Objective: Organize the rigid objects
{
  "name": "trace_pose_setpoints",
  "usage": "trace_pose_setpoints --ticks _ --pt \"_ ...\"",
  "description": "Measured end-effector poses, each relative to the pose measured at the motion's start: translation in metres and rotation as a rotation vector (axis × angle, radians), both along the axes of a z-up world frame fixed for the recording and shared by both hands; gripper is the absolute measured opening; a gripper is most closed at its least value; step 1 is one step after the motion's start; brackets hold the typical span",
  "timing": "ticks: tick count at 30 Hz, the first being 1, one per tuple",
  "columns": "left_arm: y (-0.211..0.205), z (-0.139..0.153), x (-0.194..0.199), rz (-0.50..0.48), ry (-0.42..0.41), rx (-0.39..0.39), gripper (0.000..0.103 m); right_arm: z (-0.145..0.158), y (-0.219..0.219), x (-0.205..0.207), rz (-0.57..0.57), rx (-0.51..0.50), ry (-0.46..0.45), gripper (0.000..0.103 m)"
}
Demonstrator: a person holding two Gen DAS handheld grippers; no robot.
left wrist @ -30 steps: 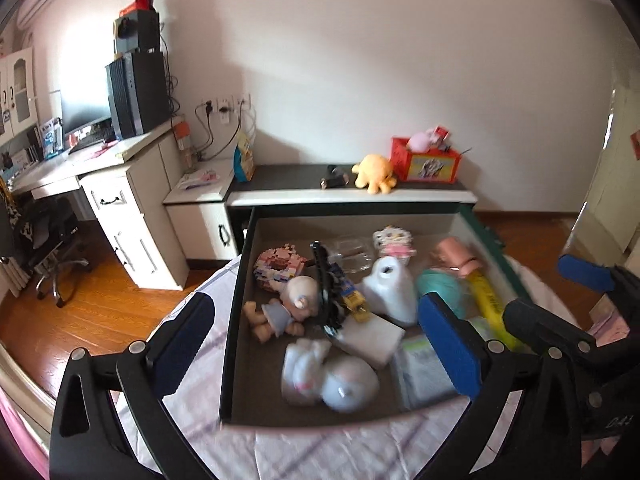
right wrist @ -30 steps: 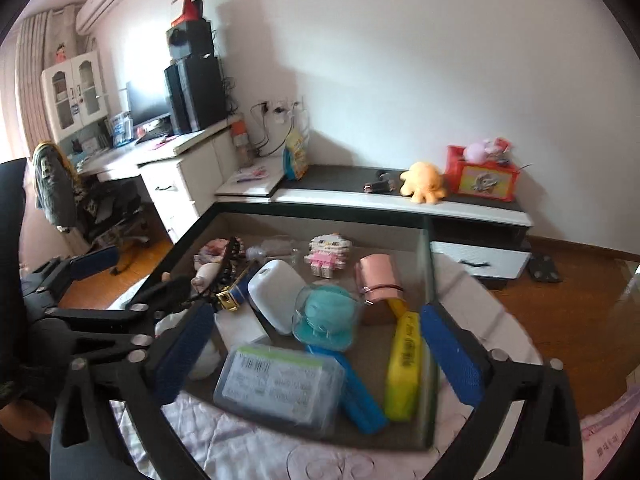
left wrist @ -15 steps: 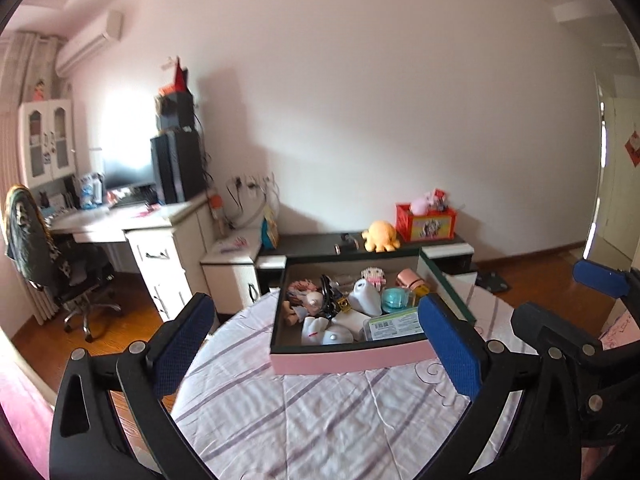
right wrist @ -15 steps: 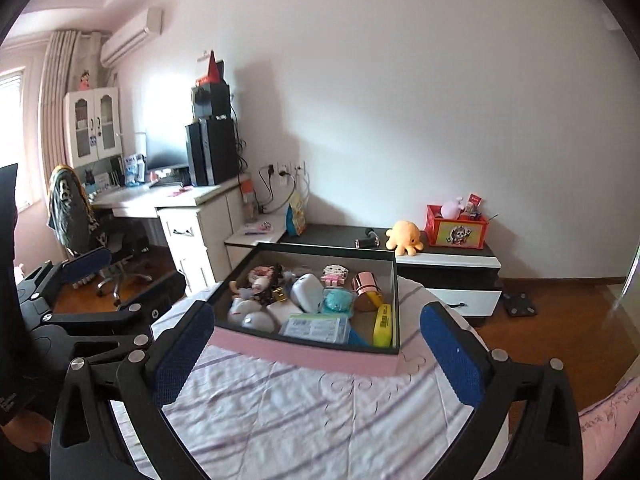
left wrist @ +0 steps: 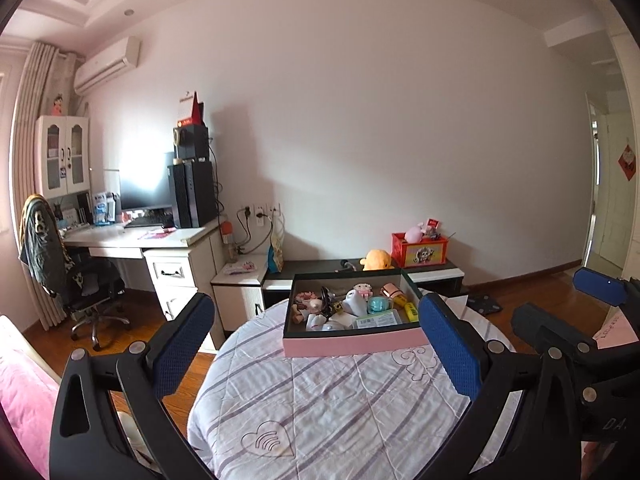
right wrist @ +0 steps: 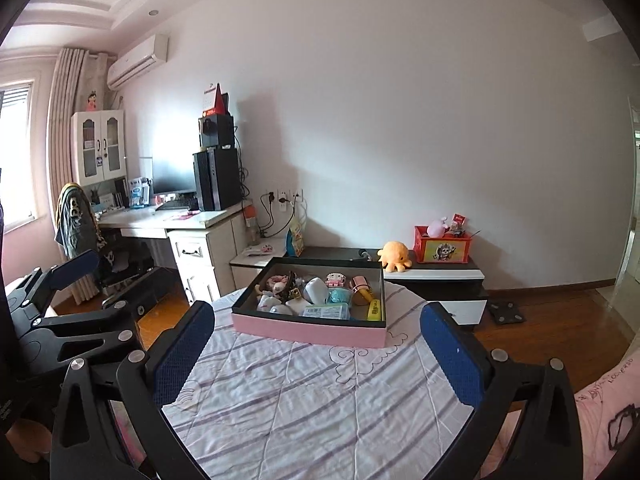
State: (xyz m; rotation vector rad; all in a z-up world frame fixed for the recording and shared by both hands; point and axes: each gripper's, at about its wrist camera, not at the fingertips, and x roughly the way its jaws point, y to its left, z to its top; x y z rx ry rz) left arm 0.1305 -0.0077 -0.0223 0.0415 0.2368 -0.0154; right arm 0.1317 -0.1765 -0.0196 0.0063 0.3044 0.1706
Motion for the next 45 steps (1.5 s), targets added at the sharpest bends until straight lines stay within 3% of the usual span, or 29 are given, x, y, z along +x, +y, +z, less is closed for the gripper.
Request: trace_pose_setpoints --ticks 7,20,45 --pt "0.001 0.019 -0.046 0.015 -0.061 0.003 0.103 0.011 0.004 -0.039 -0.005 -0.003 -0.033 0.103" --pt "0.003 0.043 -0.09 0.021 -0.129 0.003 0.103 0.04 0.006 -0.095 -0.016 -0.013 -0.137 0.103" --pt "0.001 0.047 -0.102 0.006 -0.131 0.0 0.103 0.048 0.003 -0.116 -0.025 -0.013 -0.162 0.103"
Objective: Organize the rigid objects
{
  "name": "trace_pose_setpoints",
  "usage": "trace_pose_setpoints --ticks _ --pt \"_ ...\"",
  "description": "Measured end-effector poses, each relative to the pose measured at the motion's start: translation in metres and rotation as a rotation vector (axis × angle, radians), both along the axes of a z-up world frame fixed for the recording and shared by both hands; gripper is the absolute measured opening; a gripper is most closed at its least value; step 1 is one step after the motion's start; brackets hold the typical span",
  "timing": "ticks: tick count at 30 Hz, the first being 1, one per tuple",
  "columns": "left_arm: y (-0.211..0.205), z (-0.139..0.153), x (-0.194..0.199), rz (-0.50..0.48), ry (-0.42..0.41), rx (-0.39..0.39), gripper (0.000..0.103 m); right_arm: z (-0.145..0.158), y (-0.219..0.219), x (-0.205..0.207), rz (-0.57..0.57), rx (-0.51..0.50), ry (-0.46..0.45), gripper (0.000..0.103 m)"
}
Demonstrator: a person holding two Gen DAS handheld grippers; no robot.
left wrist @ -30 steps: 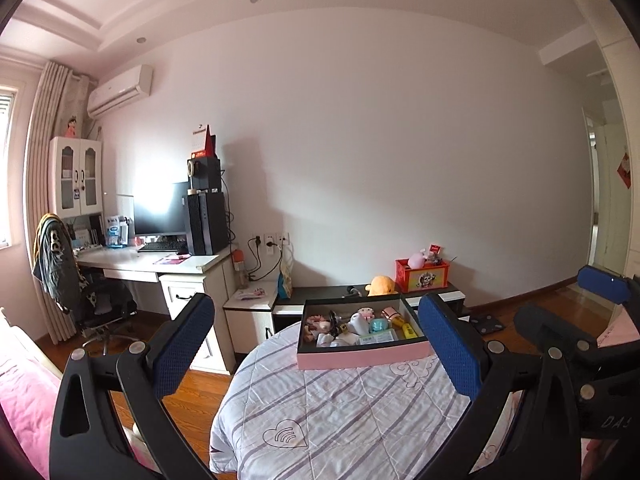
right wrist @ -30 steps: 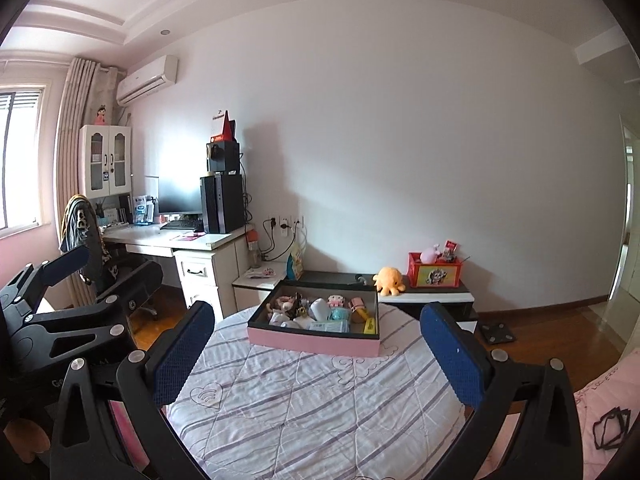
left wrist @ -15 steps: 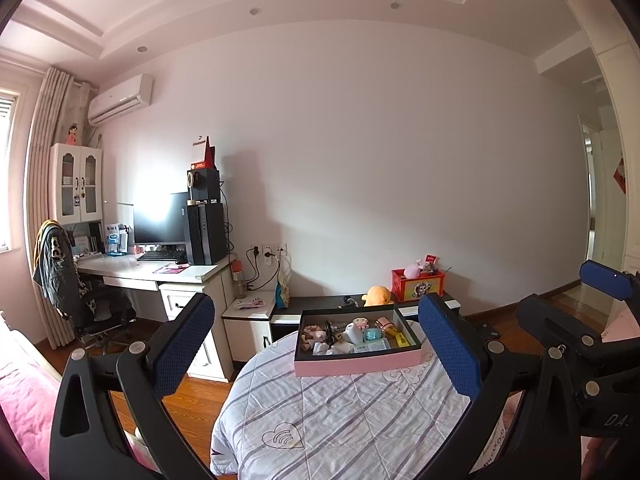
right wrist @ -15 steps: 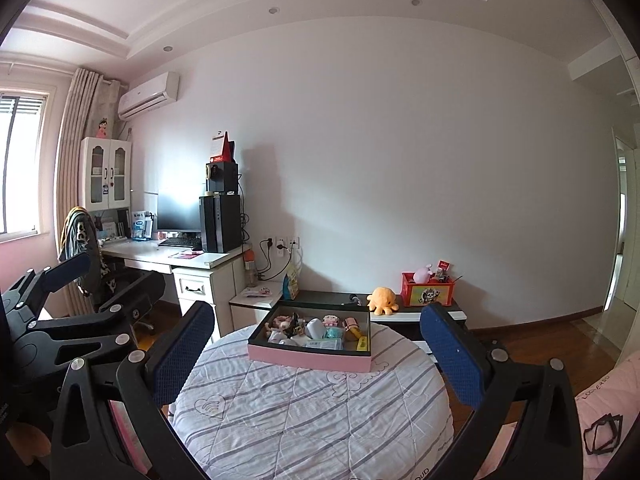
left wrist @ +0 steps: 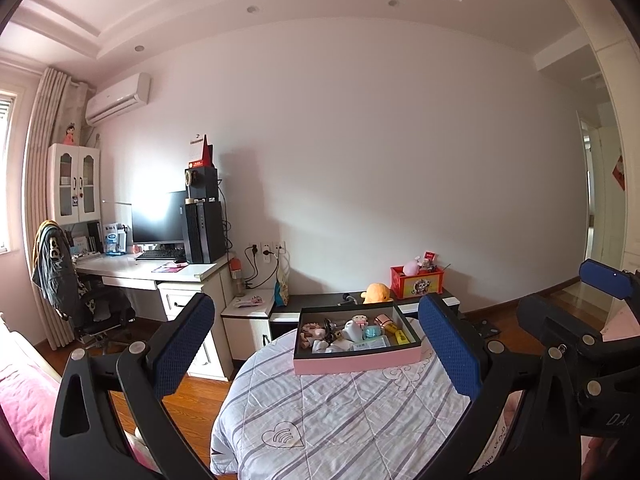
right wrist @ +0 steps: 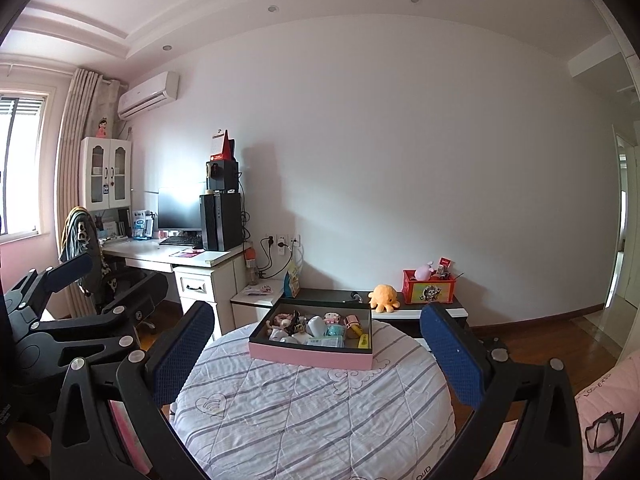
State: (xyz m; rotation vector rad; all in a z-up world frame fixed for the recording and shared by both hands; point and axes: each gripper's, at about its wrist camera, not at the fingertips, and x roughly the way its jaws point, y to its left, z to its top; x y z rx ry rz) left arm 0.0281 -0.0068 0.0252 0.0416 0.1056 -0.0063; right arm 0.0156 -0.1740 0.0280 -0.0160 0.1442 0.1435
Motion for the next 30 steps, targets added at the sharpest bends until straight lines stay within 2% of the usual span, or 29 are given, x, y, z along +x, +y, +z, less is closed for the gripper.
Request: trace_pose_setpoints --ticks 11,30 --pt "0.008 -0.001 -0.001 0.007 -0.025 0.004 0.103 -0.001 0.003 0.003 0.002 0.002 0.005 0.103" --pt "0.016 -0.002 -0.001 0.004 -0.02 -0.003 0.103 -0.006 0.004 0.012 0.005 0.002 0.019 0.103"
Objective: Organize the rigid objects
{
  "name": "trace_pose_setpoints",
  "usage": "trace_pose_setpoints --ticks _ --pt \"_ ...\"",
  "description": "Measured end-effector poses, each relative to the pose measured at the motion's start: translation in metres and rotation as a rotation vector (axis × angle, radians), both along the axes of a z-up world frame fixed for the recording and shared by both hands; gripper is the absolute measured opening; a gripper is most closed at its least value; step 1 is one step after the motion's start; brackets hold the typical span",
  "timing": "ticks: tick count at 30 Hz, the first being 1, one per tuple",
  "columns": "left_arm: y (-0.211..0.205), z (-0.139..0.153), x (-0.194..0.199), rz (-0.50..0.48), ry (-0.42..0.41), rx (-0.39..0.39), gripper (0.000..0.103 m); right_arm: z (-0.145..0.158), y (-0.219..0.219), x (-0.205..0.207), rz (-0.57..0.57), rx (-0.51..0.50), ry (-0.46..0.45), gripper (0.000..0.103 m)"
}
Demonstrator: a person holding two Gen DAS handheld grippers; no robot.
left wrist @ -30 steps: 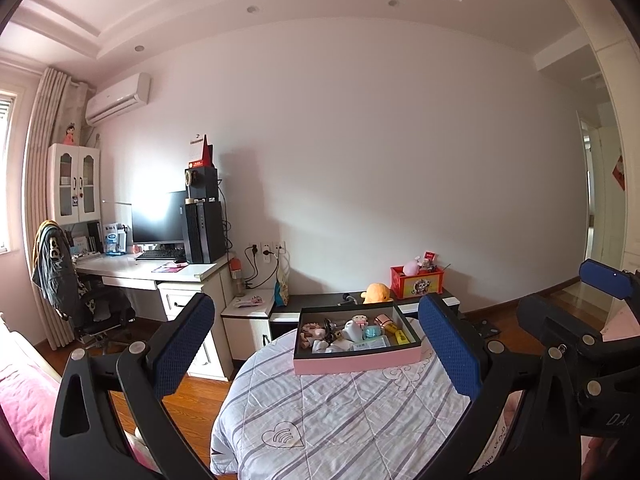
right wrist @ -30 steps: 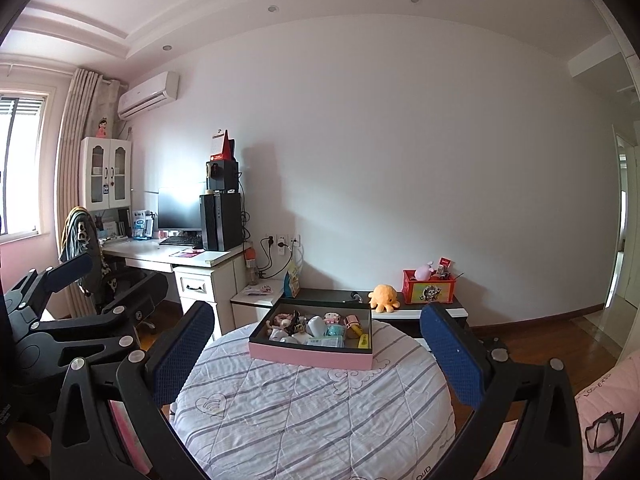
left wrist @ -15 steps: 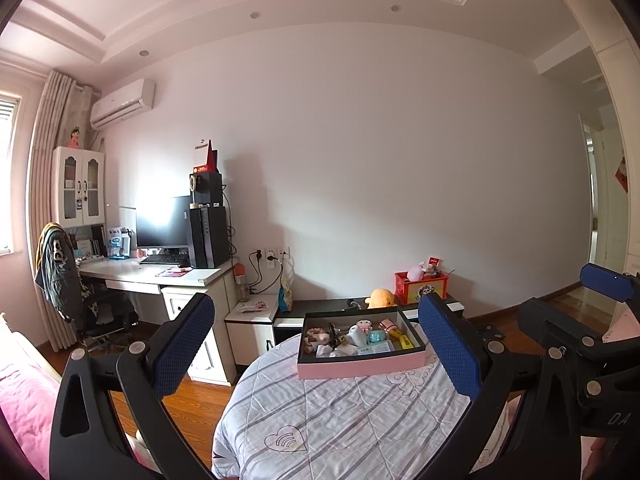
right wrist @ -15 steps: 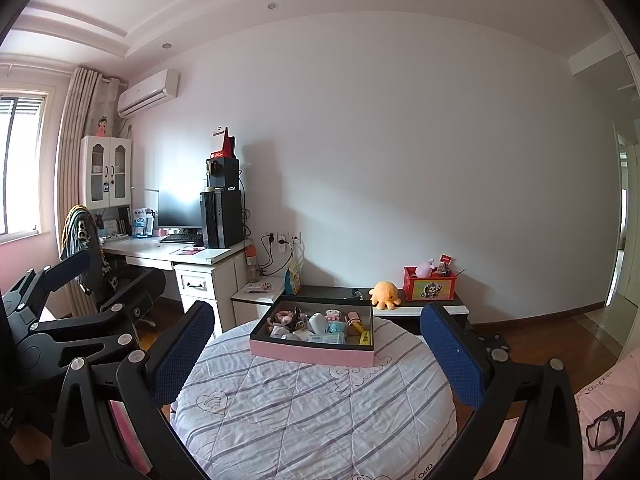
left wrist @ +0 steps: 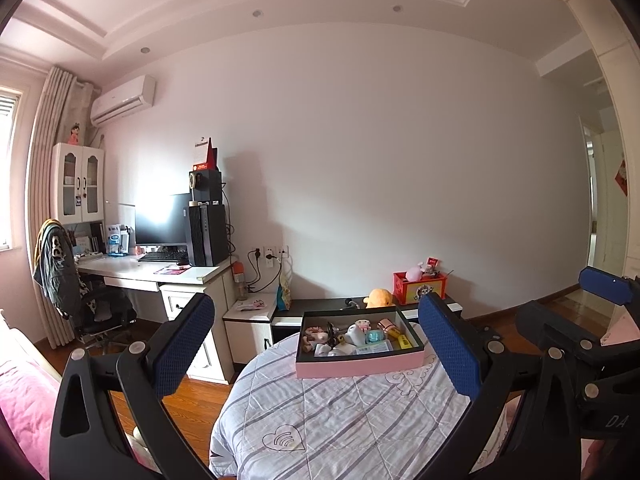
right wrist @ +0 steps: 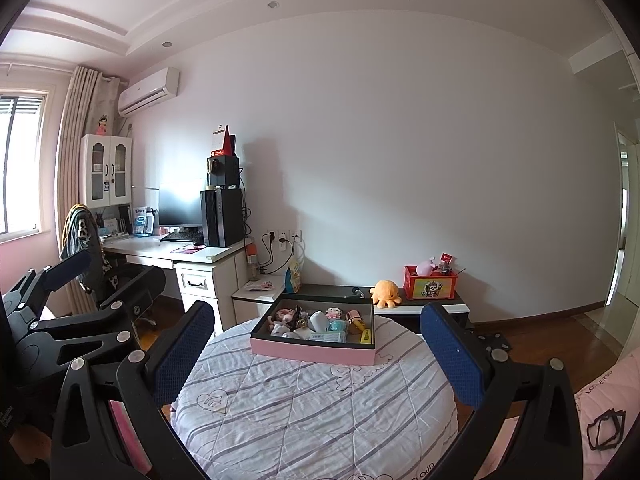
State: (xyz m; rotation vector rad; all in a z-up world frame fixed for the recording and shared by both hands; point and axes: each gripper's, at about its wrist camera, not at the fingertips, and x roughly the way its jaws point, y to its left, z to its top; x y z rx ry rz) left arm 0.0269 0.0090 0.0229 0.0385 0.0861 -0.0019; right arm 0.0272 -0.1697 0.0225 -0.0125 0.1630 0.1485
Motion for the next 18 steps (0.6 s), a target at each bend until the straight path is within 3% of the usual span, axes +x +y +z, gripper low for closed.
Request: trace_pose_setpoints --ticks 18 --pt "-0.0013 0.0 0.0007 0.001 0.001 0.001 0.103 -0.0009 -0.0007 0.0006 -0.003 -0.002 -0.001 0.103"
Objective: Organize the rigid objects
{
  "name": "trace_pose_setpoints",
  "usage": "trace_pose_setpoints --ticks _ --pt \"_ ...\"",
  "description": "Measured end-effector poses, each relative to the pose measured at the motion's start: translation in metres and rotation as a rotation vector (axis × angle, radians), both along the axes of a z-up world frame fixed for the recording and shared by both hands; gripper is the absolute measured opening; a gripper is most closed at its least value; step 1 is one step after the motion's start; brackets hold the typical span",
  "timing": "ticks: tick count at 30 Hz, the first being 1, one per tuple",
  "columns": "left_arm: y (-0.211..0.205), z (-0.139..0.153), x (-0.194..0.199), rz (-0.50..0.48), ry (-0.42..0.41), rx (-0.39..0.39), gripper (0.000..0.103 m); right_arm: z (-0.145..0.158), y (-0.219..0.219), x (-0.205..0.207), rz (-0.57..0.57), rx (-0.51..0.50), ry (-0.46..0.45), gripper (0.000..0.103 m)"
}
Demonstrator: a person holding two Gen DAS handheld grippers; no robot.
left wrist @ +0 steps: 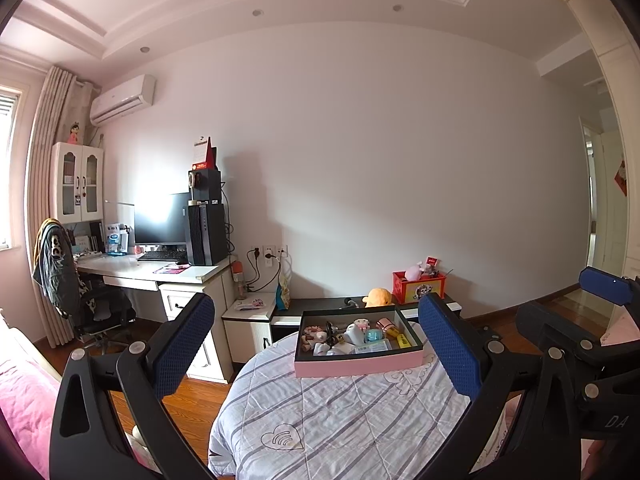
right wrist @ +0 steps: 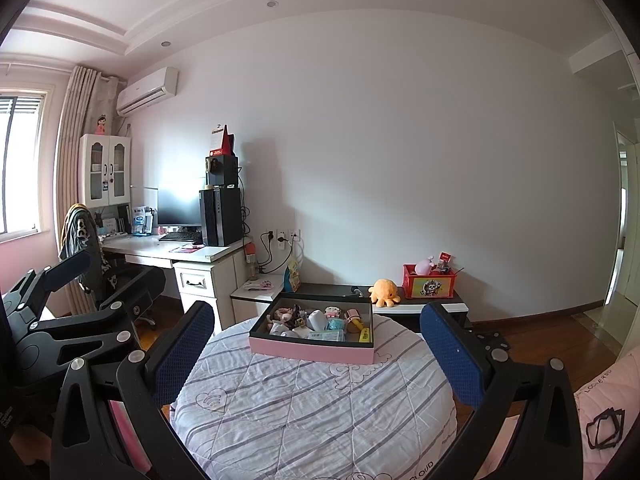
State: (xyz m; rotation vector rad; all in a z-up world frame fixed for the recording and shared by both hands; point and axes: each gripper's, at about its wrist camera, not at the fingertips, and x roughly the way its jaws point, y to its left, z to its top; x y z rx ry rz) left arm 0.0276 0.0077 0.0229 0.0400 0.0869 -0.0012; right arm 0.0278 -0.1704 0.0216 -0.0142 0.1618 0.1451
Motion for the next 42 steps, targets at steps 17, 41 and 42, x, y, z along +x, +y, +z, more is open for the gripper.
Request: trace_pose_setpoints --ticks 17,41,42 --pt "0.0006 0.0007 -0.0002 0.0 0.0 0.0 0.103 -0.0049 0.0018 0.0005 -0.001 -0.001 0.004 0.103" --pt "0.0009 0.0015 -0.0002 -0.001 0.002 0.001 0.103 -0.0045 0.0031 -0.0004 -0.001 -0.001 0.007 0.103" --pt "0.0008 0.0016 -0.0003 -0.001 0.001 0.0 0.103 -0.0045 0.0031 -0.0004 -0.002 -0.001 0.007 0.103"
